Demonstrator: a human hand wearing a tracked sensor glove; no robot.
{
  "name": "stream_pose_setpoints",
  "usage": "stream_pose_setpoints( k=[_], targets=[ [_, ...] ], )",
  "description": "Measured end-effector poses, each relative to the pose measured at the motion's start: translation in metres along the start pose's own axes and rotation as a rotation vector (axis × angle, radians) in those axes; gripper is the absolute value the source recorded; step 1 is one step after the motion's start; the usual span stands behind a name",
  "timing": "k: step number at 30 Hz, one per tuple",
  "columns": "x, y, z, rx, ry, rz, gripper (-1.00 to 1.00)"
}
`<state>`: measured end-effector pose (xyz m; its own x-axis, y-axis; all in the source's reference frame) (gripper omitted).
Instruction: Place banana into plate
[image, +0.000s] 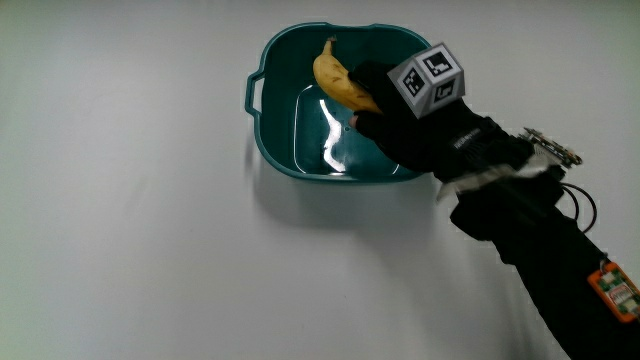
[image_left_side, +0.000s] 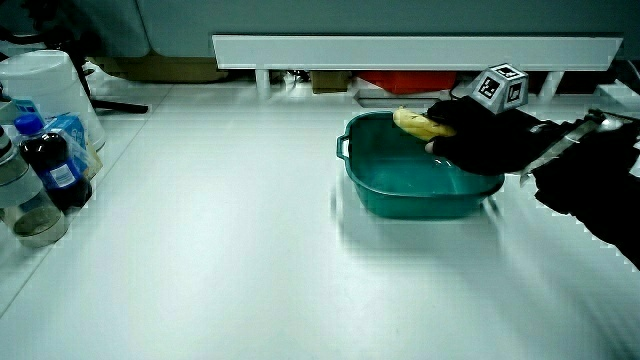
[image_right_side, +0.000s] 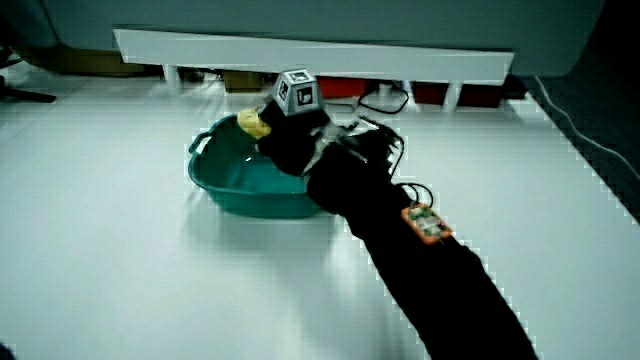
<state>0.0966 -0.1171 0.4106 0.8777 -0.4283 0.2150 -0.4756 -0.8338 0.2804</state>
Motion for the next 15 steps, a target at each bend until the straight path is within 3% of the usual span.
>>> stream_pose_setpoints(
  k=[5, 15],
  targets=[
    [0.001, 0.006, -0.01, -0.014, -0.012, -0.015, 0.0],
    [-0.005, 0.03, -0.038, -0.118, -0.081, -0.049, 0.0]
  ],
)
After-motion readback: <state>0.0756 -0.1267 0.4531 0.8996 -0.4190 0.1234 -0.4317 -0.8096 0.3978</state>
